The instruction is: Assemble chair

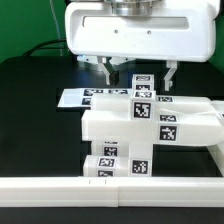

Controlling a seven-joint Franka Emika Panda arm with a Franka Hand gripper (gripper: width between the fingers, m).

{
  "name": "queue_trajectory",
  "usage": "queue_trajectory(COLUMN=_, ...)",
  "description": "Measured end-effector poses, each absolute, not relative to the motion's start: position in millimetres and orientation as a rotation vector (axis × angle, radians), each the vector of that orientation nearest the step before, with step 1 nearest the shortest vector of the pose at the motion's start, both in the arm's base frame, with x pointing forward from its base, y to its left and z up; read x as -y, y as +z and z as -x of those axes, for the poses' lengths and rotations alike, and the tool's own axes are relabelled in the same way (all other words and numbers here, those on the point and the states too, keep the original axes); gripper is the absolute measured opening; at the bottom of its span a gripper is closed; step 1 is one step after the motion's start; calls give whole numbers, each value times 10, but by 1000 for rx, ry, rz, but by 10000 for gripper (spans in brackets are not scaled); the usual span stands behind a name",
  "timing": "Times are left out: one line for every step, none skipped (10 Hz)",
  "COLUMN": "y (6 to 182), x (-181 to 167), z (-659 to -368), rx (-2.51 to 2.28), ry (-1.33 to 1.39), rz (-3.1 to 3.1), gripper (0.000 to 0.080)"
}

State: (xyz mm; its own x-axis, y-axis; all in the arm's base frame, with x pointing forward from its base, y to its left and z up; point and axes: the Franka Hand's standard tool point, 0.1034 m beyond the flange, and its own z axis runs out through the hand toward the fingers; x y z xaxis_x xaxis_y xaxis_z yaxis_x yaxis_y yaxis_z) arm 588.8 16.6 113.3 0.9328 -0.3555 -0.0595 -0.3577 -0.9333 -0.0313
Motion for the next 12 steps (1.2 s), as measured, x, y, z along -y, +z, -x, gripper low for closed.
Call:
queue_trajectory(y=1129, x=-182, z=-5884, rx=-440, ry=82, rz=3077, gripper=648)
queue_trajectory(y=1127, x=-182, z=-5882, rx=-407, ry=82, rz=3080, gripper=648)
queue_trajectory(y=1126, x=-180, z=-5881, rx=-411, ry=82, rz=3079, gripper=540)
queue_trajectory(y=1126, x=-179, z=-5881, rx=-411, ry=82, rz=3079, gripper=371)
queue_trajectory(y=1126, x=-179, z=-5881, rx=-411, ry=82, rz=3079, gripper=371)
queue_trajectory(y=1125, x=-179, z=-5880, rx=-429, ry=83, rz=3076, gripper=287)
queue_trajectory(y=1124, x=-176, z=-5880, rx=-458, ry=83, rz=3073, gripper=287)
queue_trajectory(y=1121, x=-159, z=-5881, rx=-495, ry=78, rz=3067, gripper=287)
queue_trajectory(y=1122, x=-169, z=-5884, rx=-632, ry=79, rz=3042, gripper=287)
queue_trajectory(y=1121, x=-172, z=-5885, rx=-776, ry=79, rz=3010, gripper=287)
queue_trajectory(y=1121, x=-173, z=-5885, rx=-859, ry=81, rz=2988, gripper=287)
queue_trajectory(y=1119, x=-184, z=-5890, rx=-1041, ry=82, rz=2919, gripper=287)
